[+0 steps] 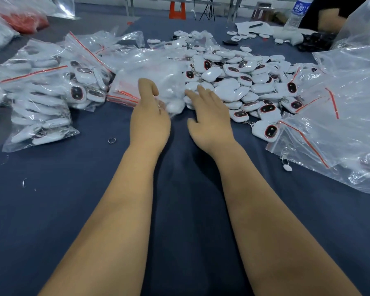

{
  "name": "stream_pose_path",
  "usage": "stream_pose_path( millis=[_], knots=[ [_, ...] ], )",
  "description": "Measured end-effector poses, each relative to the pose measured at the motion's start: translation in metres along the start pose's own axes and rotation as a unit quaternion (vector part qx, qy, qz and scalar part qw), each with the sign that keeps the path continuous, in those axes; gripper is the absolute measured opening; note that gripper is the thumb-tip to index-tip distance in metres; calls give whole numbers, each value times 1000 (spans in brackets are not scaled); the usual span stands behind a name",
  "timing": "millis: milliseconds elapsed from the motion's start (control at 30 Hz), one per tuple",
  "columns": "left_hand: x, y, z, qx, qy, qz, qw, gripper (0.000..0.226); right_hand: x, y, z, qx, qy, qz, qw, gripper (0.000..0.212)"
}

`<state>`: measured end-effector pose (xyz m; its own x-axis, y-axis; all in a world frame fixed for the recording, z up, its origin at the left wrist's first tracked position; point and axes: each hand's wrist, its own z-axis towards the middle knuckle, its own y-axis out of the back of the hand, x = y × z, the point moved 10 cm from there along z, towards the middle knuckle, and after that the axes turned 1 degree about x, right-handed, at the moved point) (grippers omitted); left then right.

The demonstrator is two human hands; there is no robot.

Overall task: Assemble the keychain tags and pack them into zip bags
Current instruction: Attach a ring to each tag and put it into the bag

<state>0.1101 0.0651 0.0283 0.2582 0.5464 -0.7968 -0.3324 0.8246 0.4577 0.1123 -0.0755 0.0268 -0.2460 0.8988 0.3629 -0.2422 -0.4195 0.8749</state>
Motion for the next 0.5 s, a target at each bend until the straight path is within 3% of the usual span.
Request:
stream_pose_path(
  millis=[100,200,300,400,433,500],
  knots=[
    [-3,-2,3,20,-17,46,999,32,-6,-12,1,41,-28,-70,996,60],
    [4,-4,4,22,18,62,998,30,-6,2,-1,-21,-32,-104,994,51],
    [10,8,5,-38,55,72,995,41,-8,5,-2,-32,-44,-103,993,44],
    [3,39,-2,-157,48,86,983,61,-10,5,-3,-30,-59,-70,995,42],
    [1,45,-3,-174,42,106,978,62,-10,6,-4,-31,-63,-58,996,39],
    [-1,37,-1,-135,35,183,973,53,-10,6,-5,-30,-69,-36,996,32]
  ],
)
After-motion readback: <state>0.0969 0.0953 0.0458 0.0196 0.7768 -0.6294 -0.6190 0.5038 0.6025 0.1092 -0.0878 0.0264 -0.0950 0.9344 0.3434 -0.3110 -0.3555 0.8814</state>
